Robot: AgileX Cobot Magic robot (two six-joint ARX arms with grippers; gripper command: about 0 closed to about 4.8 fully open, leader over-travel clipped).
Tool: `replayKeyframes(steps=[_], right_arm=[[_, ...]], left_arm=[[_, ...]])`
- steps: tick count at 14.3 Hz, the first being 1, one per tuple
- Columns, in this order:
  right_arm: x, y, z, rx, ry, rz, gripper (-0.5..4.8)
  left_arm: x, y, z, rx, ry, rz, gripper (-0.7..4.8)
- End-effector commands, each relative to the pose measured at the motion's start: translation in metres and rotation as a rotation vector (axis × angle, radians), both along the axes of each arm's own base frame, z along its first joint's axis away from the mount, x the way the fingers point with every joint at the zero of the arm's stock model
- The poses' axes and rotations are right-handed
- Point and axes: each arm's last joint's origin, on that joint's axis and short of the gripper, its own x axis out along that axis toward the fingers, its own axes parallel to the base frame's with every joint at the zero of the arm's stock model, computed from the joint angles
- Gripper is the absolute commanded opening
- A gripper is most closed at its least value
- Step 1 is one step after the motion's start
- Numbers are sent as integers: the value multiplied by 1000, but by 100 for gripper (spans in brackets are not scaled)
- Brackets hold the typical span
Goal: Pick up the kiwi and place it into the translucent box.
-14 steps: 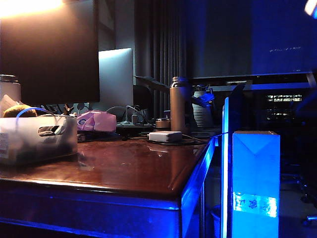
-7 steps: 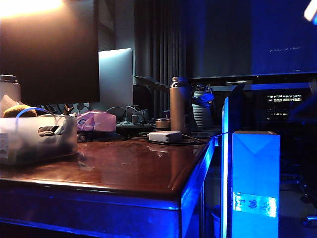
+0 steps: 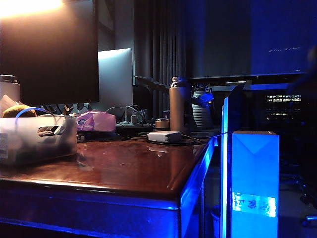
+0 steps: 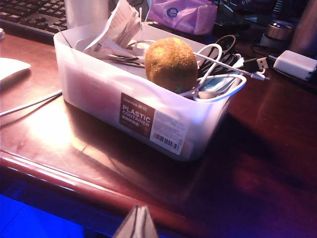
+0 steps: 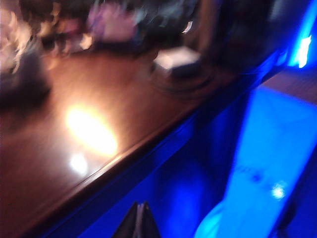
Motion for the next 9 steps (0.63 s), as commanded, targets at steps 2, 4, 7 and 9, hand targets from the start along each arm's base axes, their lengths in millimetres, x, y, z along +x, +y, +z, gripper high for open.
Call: replayKeyframes(steps=[2,4,7,9], right_arm=[[-5,-25,-3,3,18,-114,-1],[-7,-29,-12,6,14,-145,-1],[-8,-30,-19,-13,49,-148,-1],[-9,-30,-19,-14,51,-148,0]], left_arm=[[0,0,-3,-2,11,4,-2],[0,0,-3,-2,11,4,-2],[0,0,-3,-2,11,4,-2],[0,0,-3,-2,11,4,-3]])
